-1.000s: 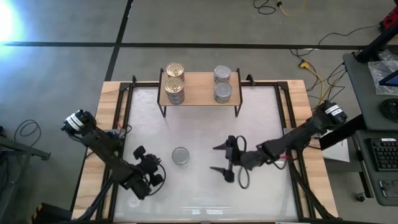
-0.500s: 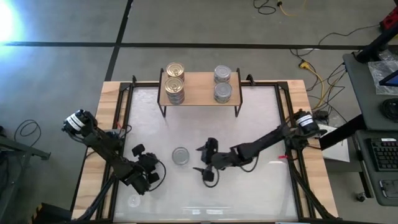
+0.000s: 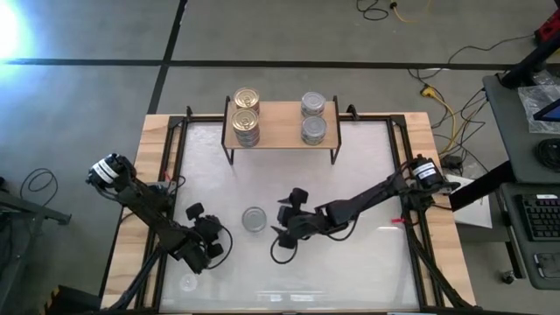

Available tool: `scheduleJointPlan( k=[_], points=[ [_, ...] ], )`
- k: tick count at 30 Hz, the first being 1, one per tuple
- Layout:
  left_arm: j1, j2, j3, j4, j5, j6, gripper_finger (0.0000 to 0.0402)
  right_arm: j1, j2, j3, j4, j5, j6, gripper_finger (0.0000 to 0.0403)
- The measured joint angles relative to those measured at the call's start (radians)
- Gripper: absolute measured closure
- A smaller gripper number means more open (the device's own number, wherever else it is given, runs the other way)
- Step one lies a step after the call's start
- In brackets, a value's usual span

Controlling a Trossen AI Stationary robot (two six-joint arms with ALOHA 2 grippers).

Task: Stack canned seafood by type on shelf
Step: Stack the green tuna can on top of the other green tuna on the shelf

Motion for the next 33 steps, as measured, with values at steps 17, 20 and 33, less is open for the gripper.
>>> scheduleJointPlan(
  k=[17, 20, 33],
  points=[
    [0.017, 0.005, -0.046, 0.344, -0.137, 0.25, 0.0322, -0.013, 0.046, -0.163, 0.368, -0.096, -0.015, 0.0097],
    [0.052, 0.004, -0.079, 0.474, -0.134, 0.337, 0.0322, -0.037, 0.087, -0.142, 0.366, -0.204, 0.014, 0.0107],
    [0.192, -0.001, -0.103, 0.521, -0.026, 0.538, 0.0322, -0.046, 0.225, 0.003, 0.219, -0.17, 0.027, 0.0006]
  ],
)
